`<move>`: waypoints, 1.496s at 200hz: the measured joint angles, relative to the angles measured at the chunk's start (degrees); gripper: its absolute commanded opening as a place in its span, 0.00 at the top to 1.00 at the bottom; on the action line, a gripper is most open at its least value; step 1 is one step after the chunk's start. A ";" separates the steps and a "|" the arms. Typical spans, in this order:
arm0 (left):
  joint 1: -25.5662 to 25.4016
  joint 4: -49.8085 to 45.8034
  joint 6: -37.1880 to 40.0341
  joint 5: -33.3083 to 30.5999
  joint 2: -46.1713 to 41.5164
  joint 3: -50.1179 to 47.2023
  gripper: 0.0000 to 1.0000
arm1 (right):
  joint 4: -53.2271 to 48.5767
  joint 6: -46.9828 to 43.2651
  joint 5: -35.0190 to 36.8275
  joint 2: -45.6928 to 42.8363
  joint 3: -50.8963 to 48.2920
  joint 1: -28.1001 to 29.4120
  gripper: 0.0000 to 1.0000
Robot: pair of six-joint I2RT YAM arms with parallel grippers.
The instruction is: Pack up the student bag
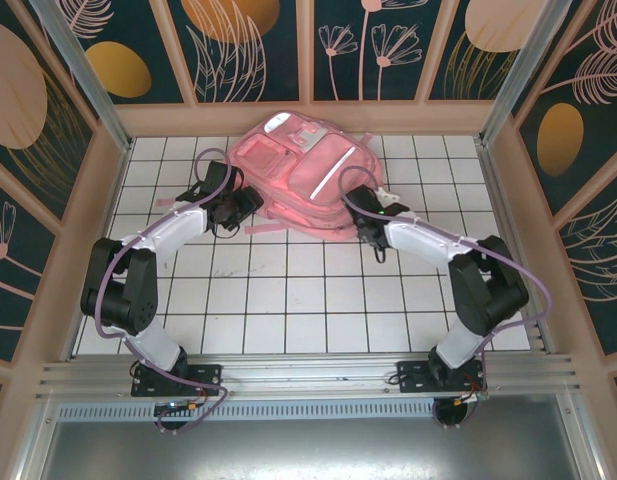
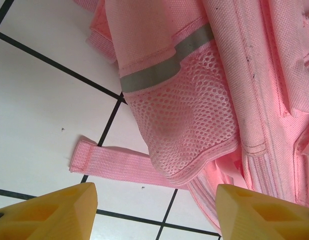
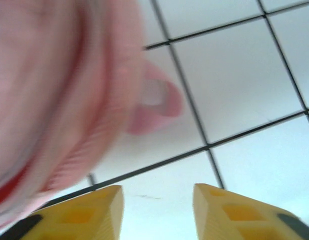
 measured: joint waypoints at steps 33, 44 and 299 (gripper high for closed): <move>0.00 0.00 0.00 0.00 0.00 0.00 0.36 | 4.46 -6.19 -8.90 -5.05 -3.48 -0.57 0.76; 0.00 0.00 0.00 0.00 0.00 0.00 0.36 | 6.47 -8.39 -12.44 -6.43 -3.39 -0.42 0.72; 0.61 -0.02 -1.01 0.46 0.00 0.00 0.37 | 2.03 -4.09 -10.69 15.06 13.25 8.02 0.91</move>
